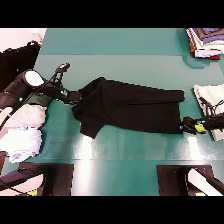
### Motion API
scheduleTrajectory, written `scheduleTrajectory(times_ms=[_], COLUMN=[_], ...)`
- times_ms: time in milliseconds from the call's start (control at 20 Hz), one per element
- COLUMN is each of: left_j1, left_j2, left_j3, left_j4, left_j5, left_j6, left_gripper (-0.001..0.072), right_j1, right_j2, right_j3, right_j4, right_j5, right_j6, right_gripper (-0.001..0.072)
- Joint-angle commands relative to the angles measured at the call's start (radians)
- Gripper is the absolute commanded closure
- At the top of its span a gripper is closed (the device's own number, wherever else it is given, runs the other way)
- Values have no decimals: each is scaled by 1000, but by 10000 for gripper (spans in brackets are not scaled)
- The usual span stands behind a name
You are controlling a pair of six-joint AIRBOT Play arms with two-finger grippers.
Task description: Fold the shirts.
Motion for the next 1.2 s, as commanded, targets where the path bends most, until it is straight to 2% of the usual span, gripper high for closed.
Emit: scheduleTrajectory(times_ms=[0, 150, 350, 400, 450, 500, 650, 750, 950, 1150], left_j1=[0, 0, 0, 0, 0, 0, 0, 0, 0, 0], left_j2=[33, 33, 33, 33, 33, 34, 87, 167, 318, 377], left_j3=[-1, -3, -3, -3, -3, -2, 36, 124, 414, 748], left_j4=[4, 4, 4, 4, 5, 5, 29, 71, 98, 96], left_j5=[0, 3, -1, -2, -8, -17, -35, -35, -34, -37], left_j6=[2, 2, 2, 2, 1, -2, -23, -45, -45, -72], left_gripper=[678, 678, 678, 678, 678, 679, 679, 679, 679, 678], right_j1=[-70, -120, -46, -16, 11, 34, 62, 62, 62, 62], right_j2=[48, -4, -132, -152, -162, -161, -76, 18, 174, 238], right_j3=[-1, -1, -1, 0, -1, 0, 32, 145, 522, 923], right_j4=[-26, -26, 53, 60, 54, 51, 57, 60, 60, 50], right_j5=[-6, 0, -17, -23, -25, -25, -21, -15, -69, -105], right_j6=[1, 1, -29, -32, -35, -45, -51, -47, -29, -28], right_gripper=[284, 284, 287, 418, 579, 688, 698, 698, 699, 699])
